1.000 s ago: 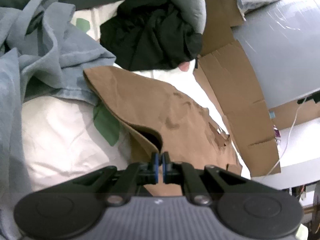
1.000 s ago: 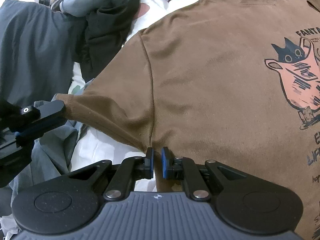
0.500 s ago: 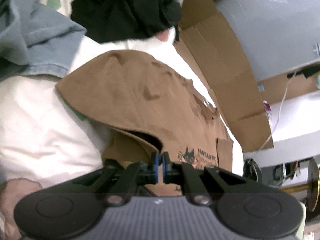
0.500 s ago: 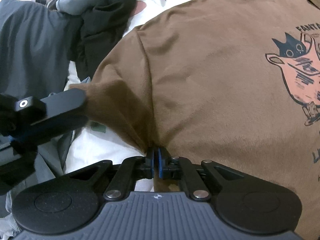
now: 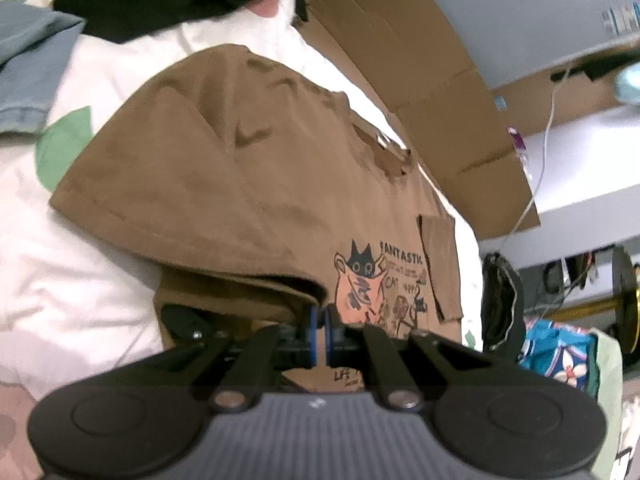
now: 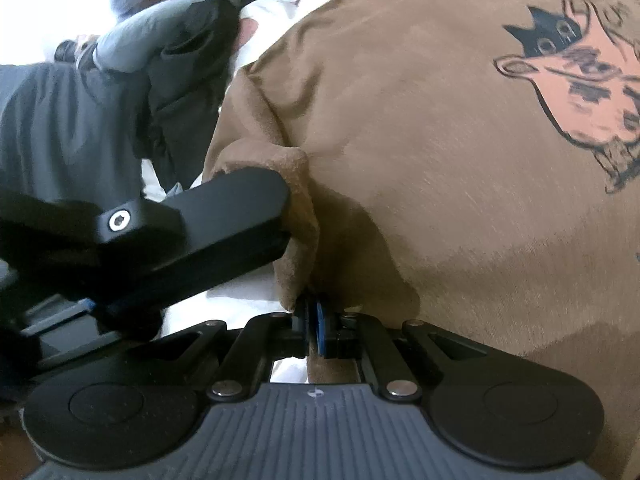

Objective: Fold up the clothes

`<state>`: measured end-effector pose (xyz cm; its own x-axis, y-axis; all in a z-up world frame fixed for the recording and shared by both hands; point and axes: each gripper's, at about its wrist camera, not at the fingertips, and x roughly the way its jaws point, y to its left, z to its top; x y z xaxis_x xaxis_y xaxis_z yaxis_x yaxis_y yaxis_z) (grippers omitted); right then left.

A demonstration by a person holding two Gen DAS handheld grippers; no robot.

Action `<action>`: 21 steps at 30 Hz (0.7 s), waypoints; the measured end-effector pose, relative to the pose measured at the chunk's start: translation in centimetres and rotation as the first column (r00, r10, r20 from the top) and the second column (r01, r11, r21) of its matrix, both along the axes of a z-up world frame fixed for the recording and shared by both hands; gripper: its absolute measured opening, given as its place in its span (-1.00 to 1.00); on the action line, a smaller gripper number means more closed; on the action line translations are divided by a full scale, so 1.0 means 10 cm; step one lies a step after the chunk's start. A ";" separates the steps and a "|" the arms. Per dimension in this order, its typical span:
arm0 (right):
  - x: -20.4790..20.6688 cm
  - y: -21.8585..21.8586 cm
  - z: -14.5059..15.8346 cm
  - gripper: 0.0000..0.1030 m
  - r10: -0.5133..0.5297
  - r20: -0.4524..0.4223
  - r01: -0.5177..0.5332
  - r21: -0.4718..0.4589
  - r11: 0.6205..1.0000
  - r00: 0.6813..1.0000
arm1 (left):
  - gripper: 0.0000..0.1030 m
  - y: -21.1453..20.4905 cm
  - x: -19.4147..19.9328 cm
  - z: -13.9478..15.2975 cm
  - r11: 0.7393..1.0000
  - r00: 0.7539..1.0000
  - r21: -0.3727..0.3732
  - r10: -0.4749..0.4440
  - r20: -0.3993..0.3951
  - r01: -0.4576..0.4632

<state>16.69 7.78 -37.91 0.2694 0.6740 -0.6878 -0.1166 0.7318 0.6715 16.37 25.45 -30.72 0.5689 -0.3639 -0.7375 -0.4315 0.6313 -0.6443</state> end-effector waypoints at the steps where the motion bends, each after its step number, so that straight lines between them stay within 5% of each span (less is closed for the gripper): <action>1: 0.00 -0.03 0.00 -0.83 -0.003 -0.013 0.003 0.009 1.000 1.000 | -0.93 -0.01 0.02 -0.01 1.000 1.000 -0.002 -0.010 -0.003 0.010; 6: -0.02 -0.21 0.03 -0.72 -0.015 -0.087 0.020 0.059 0.998 0.996 | -0.93 -0.03 0.05 -0.06 0.999 0.999 -0.009 -0.044 -0.015 0.044; 11: -0.10 -0.52 0.24 -0.09 -0.053 -0.060 0.055 0.033 0.998 0.997 | -0.92 -0.05 0.05 -0.15 0.998 0.998 -0.015 -0.056 -0.038 0.055; 21: -0.11 -1.14 0.40 -0.09 -0.200 -0.039 0.197 -0.069 0.978 0.979 | -0.92 -0.13 0.02 -0.55 0.998 0.990 0.034 -0.046 -0.134 0.051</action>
<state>15.55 -3.57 -33.90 0.3603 0.5641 -0.7430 0.0651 0.7793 0.6232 16.61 24.14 -36.26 0.4474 -0.3595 -0.8189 -0.4804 0.6758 -0.5591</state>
